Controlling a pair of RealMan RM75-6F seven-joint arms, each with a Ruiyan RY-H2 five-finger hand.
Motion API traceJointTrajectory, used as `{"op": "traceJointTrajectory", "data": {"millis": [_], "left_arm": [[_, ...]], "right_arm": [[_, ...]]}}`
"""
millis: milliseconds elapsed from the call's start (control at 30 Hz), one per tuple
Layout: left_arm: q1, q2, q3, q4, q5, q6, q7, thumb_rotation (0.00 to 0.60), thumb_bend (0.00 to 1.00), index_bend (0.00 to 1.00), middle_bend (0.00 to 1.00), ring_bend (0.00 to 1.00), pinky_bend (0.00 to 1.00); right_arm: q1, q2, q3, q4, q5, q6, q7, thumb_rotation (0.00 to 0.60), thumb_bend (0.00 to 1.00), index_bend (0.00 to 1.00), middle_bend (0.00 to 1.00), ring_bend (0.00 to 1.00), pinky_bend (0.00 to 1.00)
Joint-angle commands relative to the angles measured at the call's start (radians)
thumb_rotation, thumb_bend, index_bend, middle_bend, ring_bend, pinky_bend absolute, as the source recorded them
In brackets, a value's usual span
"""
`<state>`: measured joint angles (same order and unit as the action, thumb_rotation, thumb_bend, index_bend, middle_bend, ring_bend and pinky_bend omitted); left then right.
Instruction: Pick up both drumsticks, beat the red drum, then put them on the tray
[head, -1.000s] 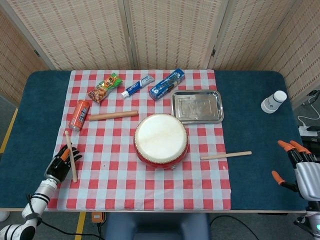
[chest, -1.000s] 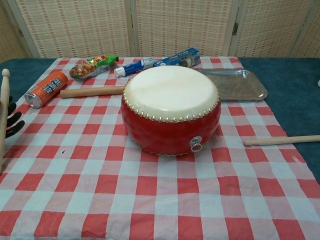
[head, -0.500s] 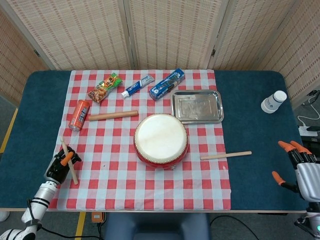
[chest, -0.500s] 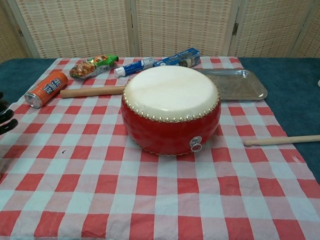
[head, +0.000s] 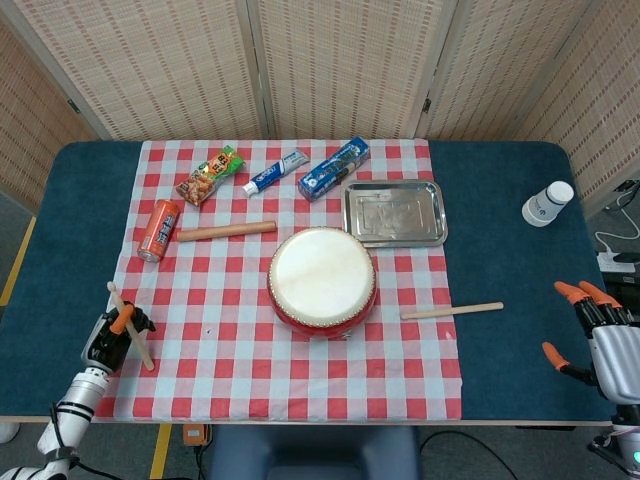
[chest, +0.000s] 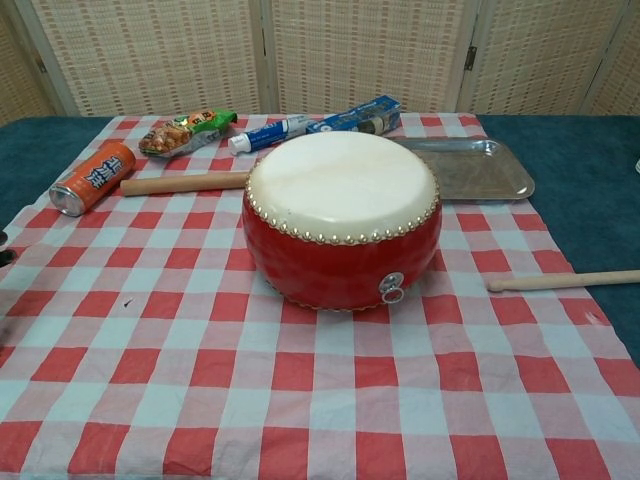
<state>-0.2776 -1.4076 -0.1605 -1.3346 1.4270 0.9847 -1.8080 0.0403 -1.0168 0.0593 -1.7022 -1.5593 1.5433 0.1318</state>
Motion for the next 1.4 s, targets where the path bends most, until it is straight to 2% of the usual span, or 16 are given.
{"op": "traceJointTrajectory", "data": {"millis": [33,200,267,367,433,500,833,1000,1400], "left_arm": [[0.004,0.012,0.013,0.006,0.014,0.007,-0.028,0.393,0.20,0.67,0.72,0.61,0.56],[0.002,0.021,0.056,0.041,0.070,0.030,-0.041,0.383,0.20,0.68,0.72,0.60,0.56],[0.002,0.012,0.071,0.061,0.081,0.039,-0.026,0.406,0.20,0.70,0.74,0.62,0.58],[0.006,-0.004,0.077,0.075,0.069,0.052,0.008,0.495,0.20,0.76,0.81,0.68,0.69],[0.010,-0.016,0.079,0.083,0.062,0.067,0.047,0.517,0.20,0.79,0.85,0.72,0.76],[0.015,-0.026,0.084,0.089,0.064,0.085,0.077,0.525,0.20,0.80,0.86,0.74,0.78],[0.028,-0.096,0.114,0.165,0.087,0.163,0.192,0.548,0.20,0.82,0.88,0.75,0.78],[0.030,-0.114,0.129,0.190,0.105,0.192,0.191,0.552,0.20,0.84,0.89,0.76,0.78],[0.045,-0.157,0.203,0.280,0.166,0.251,0.227,0.562,0.21,0.84,0.90,0.77,0.78]], "right_arm": [[0.001,0.000,0.000,-0.002,0.000,-0.002,-0.002,0.600,0.19,0.15,0.18,0.01,0.16],[0.002,0.001,0.000,-0.008,-0.003,-0.002,-0.009,0.600,0.19,0.15,0.18,0.01,0.16],[0.002,0.002,0.000,-0.011,-0.004,-0.001,-0.011,0.600,0.19,0.15,0.18,0.01,0.16],[0.002,0.004,0.000,-0.016,-0.003,-0.001,-0.013,0.600,0.19,0.15,0.18,0.01,0.16],[0.002,0.005,0.000,-0.020,-0.004,0.000,-0.016,0.600,0.19,0.15,0.18,0.01,0.16],[0.001,0.007,0.000,-0.023,-0.006,0.003,-0.019,0.600,0.19,0.15,0.18,0.01,0.16],[0.001,0.009,0.001,-0.034,-0.003,0.003,-0.022,0.600,0.19,0.15,0.18,0.01,0.16],[0.003,0.010,0.001,-0.038,-0.005,-0.001,-0.026,0.600,0.19,0.15,0.18,0.01,0.16],[0.004,0.012,0.000,-0.049,-0.007,-0.001,-0.026,0.600,0.19,0.15,0.18,0.01,0.16]]}}
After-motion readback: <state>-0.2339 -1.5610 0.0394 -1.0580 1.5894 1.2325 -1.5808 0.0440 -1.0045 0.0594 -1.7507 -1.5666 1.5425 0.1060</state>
